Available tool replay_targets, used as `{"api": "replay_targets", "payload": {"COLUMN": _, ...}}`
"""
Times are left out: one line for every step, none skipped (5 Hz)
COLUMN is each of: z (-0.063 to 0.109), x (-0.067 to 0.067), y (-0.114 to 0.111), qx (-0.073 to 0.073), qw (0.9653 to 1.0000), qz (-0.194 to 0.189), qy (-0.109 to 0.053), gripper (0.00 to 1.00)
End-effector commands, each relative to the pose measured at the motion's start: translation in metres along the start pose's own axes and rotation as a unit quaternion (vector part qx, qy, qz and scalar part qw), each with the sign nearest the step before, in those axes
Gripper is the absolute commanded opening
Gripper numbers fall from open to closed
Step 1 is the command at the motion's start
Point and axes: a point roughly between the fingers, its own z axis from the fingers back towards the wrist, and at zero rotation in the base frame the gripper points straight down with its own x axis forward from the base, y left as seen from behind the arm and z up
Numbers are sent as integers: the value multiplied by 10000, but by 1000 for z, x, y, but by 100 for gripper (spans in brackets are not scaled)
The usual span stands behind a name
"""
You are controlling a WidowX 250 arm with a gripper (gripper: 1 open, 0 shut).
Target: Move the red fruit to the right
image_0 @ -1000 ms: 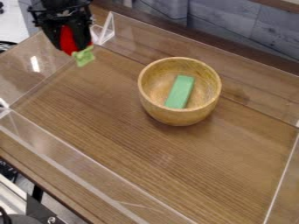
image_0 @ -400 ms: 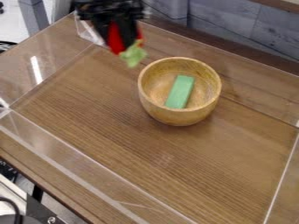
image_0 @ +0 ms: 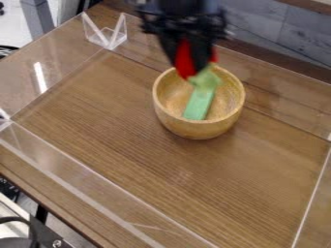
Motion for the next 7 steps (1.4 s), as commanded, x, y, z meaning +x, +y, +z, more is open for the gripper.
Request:
{"api": "replay_targets", "payload": {"z": -1, "x": 3, "y": -30, "qx": 20, "qw": 9997, "qz": -206, "qy": -106, "gripper": 0}}
{"api": "replay_targets", "payload": {"z": -25, "x": -6, "y": -62, "qx": -41, "qw": 9980, "qz": -617, "qy": 87, "gripper": 0}}
{"api": "replay_targets", "payload": {"z": -53, "x": -15, "y": -80, "qx": -60, "qw": 9960, "qz": -829, "qy": 318, "gripper": 0}}
{"api": "replay_targets", "payload": {"z": -75, "x": -17, "y": -75, "qx": -61, "qw": 9966, "qz": -704, "qy": 432, "gripper": 0}}
{"api": "replay_targets", "payload": {"z": -89, "x": -16, "y": -66, "qx": -69, "qw": 9961, "qz": -678, "qy": 556, "gripper": 0}}
{"api": "replay_targets", "payload": {"z": -90, "x": -12, "y": -68, "qx": -83, "qw": 9932, "qz": -936, "qy": 690, "gripper": 0}}
{"api": "replay_targets", "payload": {"z": -89, "x": -7, "y": -71, "qx": -88, "qw": 9903, "qz": -1141, "qy": 789, "gripper": 0}}
